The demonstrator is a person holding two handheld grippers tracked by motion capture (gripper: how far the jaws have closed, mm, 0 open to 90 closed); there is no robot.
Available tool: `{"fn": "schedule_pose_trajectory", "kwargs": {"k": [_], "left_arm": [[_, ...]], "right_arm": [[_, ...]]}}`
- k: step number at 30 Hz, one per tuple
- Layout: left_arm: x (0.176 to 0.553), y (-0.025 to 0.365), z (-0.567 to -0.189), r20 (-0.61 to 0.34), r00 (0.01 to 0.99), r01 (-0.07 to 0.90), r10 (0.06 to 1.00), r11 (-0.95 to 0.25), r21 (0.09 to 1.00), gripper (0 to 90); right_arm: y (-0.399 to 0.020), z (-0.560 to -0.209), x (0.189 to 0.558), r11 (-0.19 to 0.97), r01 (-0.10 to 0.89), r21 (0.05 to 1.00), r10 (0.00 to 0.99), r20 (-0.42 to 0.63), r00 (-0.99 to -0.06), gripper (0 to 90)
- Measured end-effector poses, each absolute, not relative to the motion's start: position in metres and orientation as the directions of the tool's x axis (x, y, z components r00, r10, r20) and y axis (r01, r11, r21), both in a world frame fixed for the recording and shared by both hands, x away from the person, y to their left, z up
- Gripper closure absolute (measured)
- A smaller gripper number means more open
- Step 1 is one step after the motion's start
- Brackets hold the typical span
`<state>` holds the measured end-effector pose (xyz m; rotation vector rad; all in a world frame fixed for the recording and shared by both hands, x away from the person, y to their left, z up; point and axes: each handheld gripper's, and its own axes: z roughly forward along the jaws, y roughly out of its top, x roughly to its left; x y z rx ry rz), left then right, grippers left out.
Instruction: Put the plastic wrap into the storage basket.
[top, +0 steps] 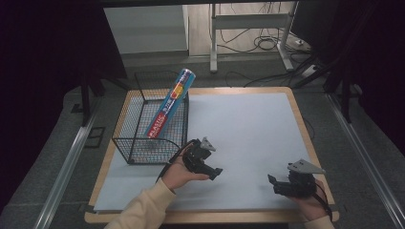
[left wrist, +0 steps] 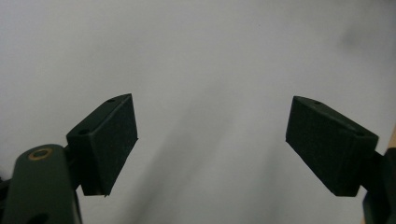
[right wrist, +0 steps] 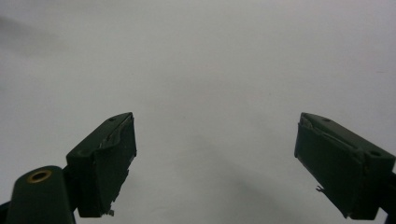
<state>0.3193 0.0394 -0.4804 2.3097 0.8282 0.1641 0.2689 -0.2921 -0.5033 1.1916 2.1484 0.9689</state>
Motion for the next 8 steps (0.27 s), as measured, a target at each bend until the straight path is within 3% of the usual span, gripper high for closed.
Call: {"fn": "schedule_pose_trajectory", "kwargs": {"k": [8], "left_arm": [[0.318,0.038,-0.4825,-0.107,0.793,0.522,0.599,-0.579,0.627,16.8]], "right_arm": [[-0.2911,-0.503,0.2684,0.366,0.504,0.782,0.862,-0.081,-0.5,13.2]]}}
